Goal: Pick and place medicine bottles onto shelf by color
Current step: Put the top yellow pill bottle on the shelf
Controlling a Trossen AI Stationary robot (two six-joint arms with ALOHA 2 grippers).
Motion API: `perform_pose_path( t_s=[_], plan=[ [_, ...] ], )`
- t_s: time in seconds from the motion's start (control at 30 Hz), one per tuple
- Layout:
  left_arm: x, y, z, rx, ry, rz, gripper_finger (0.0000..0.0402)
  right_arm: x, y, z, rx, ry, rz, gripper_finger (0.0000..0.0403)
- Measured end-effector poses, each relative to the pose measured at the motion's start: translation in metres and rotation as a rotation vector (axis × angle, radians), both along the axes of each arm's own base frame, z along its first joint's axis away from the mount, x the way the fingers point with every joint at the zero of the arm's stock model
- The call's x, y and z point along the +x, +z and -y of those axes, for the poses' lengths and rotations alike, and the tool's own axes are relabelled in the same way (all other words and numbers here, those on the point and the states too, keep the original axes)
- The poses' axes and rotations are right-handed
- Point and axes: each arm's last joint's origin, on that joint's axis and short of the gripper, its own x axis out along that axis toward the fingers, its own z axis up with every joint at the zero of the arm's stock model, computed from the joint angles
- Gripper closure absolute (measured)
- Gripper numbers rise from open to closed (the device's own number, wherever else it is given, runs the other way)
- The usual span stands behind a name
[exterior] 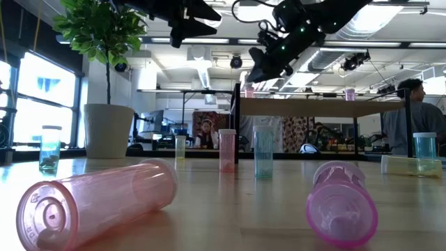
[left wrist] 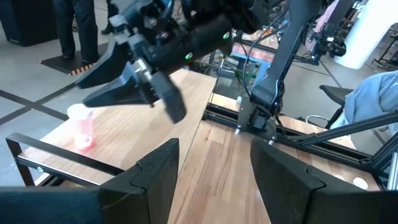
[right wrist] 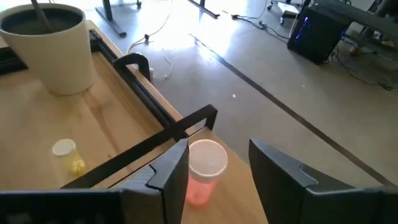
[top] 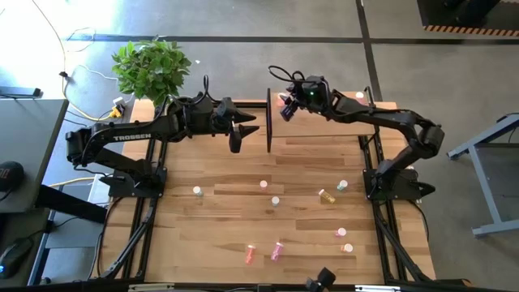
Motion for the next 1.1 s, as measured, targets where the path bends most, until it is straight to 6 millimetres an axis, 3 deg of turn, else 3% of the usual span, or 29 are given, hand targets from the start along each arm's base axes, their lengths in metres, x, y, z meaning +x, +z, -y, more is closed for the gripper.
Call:
perform_pose_path(
  t_s=[0.33,0.63,0.9,1.1],
  plan=[
    [0.0,0.0,0.0,0.044,-0.011,-0.02,0.0213,-0.023,0.028,-0.037,0.098,0.02,0.015,0.0244],
    [0.0,0.0,0.0,0.044,-0.011,-0.02,0.0213,-0.045,0.041,-0.079,0.242,0.049,-0.019,0.0244],
    [-0.001,-0.003,0.0,0.032,-0.012,-0.046,0.0213,-0.051,0.041,-0.103,0.331,0.075,-0.054,0.0244],
    [-0.006,-0.019,0.002,0.006,0.0,-0.223,0.0213,-0.052,0.035,-0.113,0.384,0.079,-0.102,0.0244]
  ],
)
